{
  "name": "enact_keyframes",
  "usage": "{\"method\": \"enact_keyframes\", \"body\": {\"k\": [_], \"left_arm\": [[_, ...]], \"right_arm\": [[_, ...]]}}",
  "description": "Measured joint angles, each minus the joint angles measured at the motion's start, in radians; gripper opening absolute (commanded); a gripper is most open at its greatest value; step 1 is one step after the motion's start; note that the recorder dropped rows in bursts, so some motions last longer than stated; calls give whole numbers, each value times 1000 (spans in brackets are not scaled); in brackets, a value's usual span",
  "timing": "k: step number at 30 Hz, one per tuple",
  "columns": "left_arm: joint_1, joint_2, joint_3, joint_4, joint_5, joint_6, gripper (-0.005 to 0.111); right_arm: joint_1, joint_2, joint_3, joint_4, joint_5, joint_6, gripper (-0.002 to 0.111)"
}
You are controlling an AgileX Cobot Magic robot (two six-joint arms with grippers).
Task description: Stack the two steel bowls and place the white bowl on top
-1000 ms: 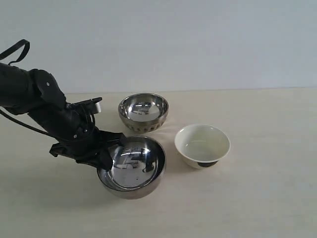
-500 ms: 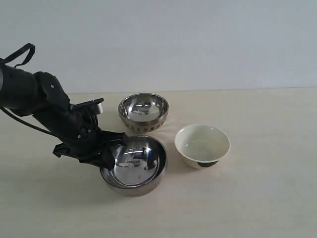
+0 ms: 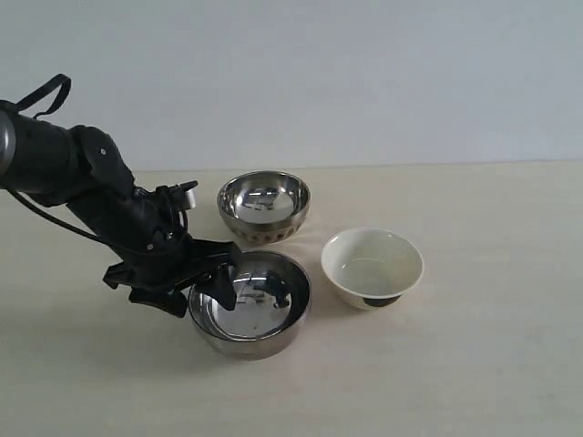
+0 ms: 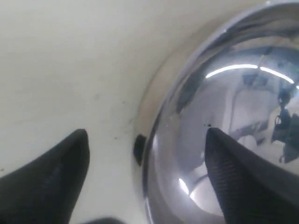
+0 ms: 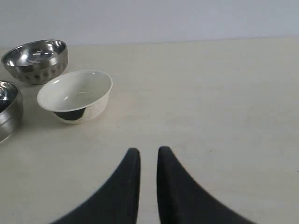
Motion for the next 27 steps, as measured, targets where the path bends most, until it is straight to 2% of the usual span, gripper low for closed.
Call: {"method": "enact_keyframes", "body": {"k": [6,14,27], "left_arm": [[0,-11,-33,36,75,0,66],[0,-125,-37,98,115,-21,66],[0,-265,-37,343,260,-105,66]], "right_arm": [[0,0,0,0,0,0,9],[0,0,0,0,0,0,9],[0,0,0,0,0,0,9]]}}
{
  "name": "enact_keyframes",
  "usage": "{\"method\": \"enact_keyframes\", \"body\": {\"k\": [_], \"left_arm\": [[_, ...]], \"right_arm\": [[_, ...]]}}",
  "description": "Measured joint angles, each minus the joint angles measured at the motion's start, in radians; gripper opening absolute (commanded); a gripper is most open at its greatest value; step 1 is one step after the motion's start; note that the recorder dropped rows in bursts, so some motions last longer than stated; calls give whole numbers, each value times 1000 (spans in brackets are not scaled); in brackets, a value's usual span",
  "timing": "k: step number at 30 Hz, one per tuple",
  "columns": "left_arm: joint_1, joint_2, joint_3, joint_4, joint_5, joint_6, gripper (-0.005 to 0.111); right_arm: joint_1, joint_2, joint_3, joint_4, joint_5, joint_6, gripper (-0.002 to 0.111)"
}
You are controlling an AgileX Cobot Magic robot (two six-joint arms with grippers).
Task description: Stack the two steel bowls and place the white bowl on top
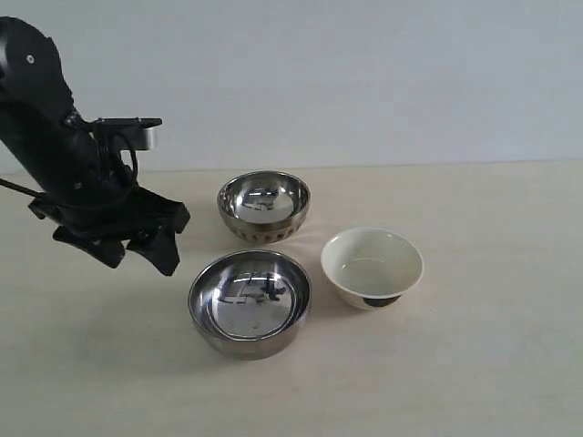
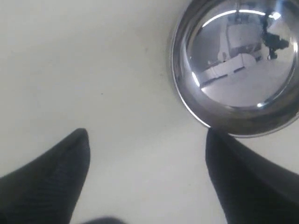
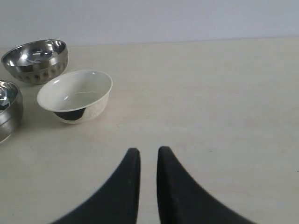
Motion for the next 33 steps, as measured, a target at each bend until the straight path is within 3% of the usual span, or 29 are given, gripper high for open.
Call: {"method": "enact_keyframes", "body": {"k": [18,26,33], "left_arm": [[0,-131,0,84,83,-6,66],[0,-131,21,88,70,-6,66],[0,-131,37,88,57,-6,66]], "right_arm": [[0,0,0,0,0,4,9],[0,0,0,198,-94,98,9],[0,0,0,232,-200,112,9]]}}
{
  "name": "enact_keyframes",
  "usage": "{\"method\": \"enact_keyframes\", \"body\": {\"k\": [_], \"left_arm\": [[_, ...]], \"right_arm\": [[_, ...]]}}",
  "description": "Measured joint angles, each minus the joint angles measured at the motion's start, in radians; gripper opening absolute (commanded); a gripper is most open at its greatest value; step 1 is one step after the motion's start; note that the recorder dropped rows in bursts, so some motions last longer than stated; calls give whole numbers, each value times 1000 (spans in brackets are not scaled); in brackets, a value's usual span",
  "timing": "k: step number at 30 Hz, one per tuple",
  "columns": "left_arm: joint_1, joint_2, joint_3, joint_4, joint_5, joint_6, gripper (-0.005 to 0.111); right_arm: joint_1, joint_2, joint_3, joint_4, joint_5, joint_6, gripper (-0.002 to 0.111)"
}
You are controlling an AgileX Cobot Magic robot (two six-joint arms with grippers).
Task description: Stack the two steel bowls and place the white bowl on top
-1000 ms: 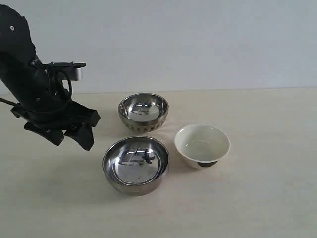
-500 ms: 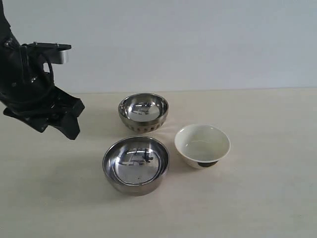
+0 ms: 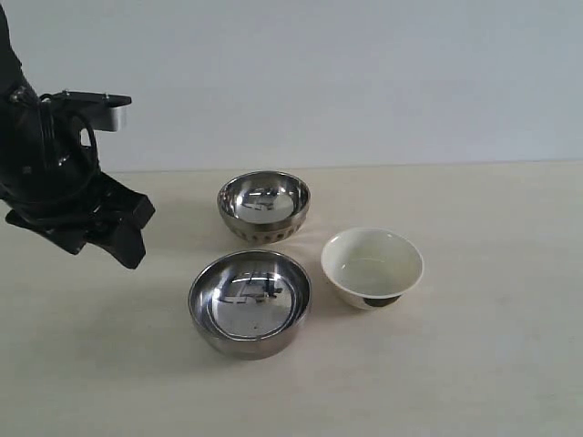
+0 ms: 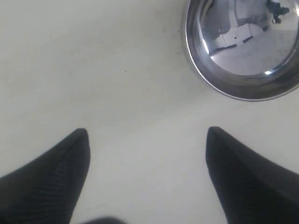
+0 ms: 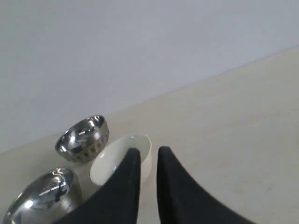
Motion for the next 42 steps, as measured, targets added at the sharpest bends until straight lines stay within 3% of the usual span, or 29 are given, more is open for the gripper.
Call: {"method": "enact_keyframes", "body": {"k": [3,8,12,19,26,31,36,42], "left_arm": [[0,0,0,0,-2,0,66],[0,0,4,0,12,-2,66],[0,0,4,0,-31,-2,66],[34,0,4,-97,-80,11,66],[62,0,4,-150,-72,70,66],[72,0,4,-162,-102,80,66],[73,0,4,-173,-190,80,66],[73,0,4,-191,-271,80,66]], "right_arm": [[0,0,0,58,-84,66,9],[0,0,0,107,-390,212,9],[0,0,0,77,-393,359,9],[-1,335,-224,-426,-399,698,9],[-1,929,-574,-1052,-630,1155,9],[-1,1304,-835,-1415,-630,1396,9],[-1,1570,-1113,-1884,-639,1792,9],[8,1759,-1344,-2019,-744,1941,9]]}}
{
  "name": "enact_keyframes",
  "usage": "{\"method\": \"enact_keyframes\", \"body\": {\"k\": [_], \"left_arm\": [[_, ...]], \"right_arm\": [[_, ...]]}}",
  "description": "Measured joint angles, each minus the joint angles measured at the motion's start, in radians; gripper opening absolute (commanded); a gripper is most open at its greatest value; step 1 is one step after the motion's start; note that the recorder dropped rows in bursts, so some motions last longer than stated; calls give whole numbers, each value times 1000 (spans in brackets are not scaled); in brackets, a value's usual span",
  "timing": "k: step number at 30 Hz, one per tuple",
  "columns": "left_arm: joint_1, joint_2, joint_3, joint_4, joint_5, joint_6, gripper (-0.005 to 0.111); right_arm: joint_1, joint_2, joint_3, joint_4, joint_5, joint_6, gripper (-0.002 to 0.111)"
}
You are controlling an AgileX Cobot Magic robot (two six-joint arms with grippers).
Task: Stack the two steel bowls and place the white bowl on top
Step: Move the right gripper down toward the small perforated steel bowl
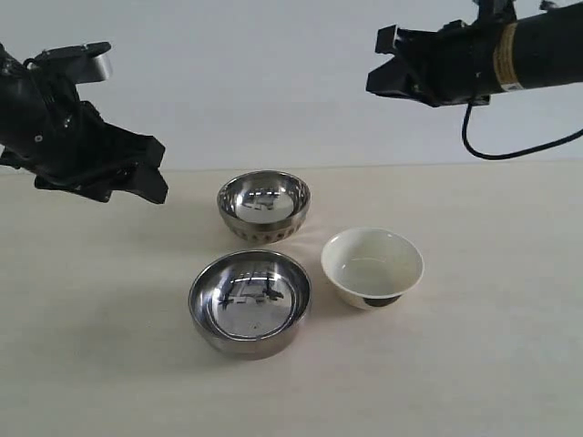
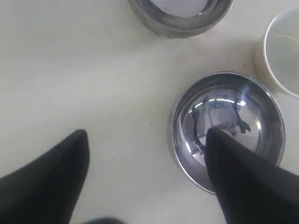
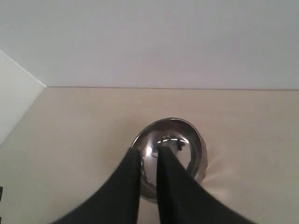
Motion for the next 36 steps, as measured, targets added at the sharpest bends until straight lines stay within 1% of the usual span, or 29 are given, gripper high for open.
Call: {"method": "enact_keyframes", "body": {"k": [6,11,15,20,25,36], "left_arm": [[0,0,0,-11,-11,8,66],[0,0,0,-16,-10,8,66],[0,0,0,-20,1,8,66],[0,0,0,-20,3,8,66],[0,0,0,-20,3,8,66],[0,0,0,-20,-3,8,66]], "right_arm": [[28,16,-23,-17,18,-47,9],[13,-18,12,-21,79,-113,9],[-8,-144,95,-26,193,-153,9],[-2,-310,177,-24,266,-211,9],[0,-376,219,-24,248,-220,9],[2,-383,227,-24,140,-152,9]]}}
